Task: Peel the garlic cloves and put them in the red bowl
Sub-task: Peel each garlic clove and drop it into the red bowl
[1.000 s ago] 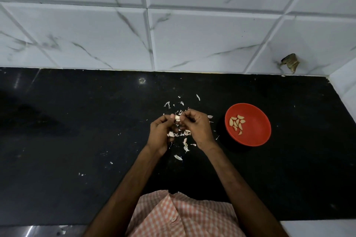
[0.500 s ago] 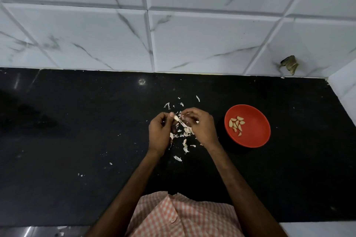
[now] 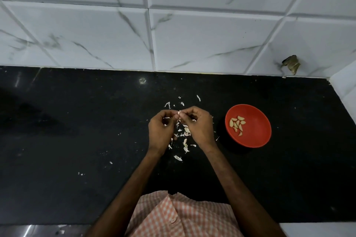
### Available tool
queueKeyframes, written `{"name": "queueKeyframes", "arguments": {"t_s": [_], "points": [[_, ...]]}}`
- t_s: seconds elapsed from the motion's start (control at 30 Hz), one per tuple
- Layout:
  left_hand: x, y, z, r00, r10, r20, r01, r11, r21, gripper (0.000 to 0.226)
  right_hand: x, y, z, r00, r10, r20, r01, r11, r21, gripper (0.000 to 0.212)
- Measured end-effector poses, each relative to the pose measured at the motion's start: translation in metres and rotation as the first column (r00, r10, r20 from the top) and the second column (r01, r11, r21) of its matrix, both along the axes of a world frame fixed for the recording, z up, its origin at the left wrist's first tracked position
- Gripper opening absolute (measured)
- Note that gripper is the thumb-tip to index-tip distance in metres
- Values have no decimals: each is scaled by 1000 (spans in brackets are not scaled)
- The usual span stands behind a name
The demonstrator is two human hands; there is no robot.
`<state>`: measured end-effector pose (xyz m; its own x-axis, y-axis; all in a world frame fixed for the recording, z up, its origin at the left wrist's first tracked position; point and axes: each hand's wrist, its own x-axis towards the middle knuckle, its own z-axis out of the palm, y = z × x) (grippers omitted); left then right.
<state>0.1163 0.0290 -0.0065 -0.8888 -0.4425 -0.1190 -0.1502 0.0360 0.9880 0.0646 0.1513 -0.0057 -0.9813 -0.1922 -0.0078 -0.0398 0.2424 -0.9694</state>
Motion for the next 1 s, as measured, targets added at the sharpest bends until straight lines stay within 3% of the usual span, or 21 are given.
{"name": "queueKeyframes", "arguments": {"t_s": [0.23,0.43,0.6,0.8,1.0], "points": [[-1,2,7,997,82,-6,-82,984,-160,9,3,-2,4,980,68,-188,-42,990,135,4],[-2,1,11,999,42,-8,-42,985,-167,7,3,-5,2,944,98,-316,-25,974,227,10],[-3,1,12,999,53,-1,-52,989,-139,8,2,-5,2,955,82,-285,-22,978,207,12],[-4,1,11,998,46,51,-43,998,-49,10,2,-4,1,996,37,-77,-31,996,84,15],[-4,0,10,998,28,55,-30,999,22,8,0,-3,7,999,22,-25,-22,1000,13,18]]}}
